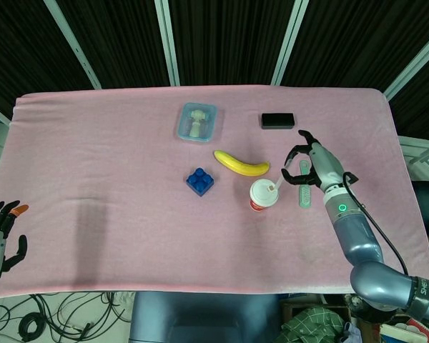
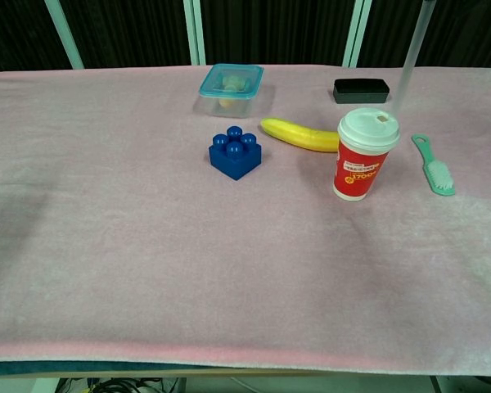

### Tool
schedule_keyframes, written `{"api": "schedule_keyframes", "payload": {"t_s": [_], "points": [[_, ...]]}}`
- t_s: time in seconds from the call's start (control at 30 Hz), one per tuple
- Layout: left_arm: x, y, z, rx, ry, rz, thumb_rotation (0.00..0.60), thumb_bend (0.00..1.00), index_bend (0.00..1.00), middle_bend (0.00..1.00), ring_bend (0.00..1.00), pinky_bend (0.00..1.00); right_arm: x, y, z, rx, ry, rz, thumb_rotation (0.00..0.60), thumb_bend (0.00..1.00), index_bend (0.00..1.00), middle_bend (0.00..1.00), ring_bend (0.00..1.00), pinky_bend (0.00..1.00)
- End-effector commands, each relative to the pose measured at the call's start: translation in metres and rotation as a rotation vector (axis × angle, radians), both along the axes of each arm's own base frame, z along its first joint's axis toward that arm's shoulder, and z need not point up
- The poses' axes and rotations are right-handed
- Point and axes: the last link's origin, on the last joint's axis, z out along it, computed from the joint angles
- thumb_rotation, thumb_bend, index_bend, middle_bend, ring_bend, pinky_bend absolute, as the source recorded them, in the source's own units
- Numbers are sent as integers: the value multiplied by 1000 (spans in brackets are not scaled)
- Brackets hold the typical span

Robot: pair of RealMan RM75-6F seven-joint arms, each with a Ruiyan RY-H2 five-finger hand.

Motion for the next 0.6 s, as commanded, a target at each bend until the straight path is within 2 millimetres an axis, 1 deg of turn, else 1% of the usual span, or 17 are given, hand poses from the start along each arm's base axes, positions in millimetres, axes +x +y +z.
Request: {"api": "schedule_keyframes", "payload": {"t_s": [0.03, 0.6], "points": [[0, 0, 0, -1, 1, 0, 600, 581, 190, 106, 23, 11, 0, 0, 0, 2, 0, 2, 600, 386, 651, 0, 0, 156], [0, 0, 0, 0, 1, 1, 600, 581, 190, 106, 23, 11, -2, -2, -3, 2, -13, -3, 600, 386, 651, 0, 0, 156]]}}
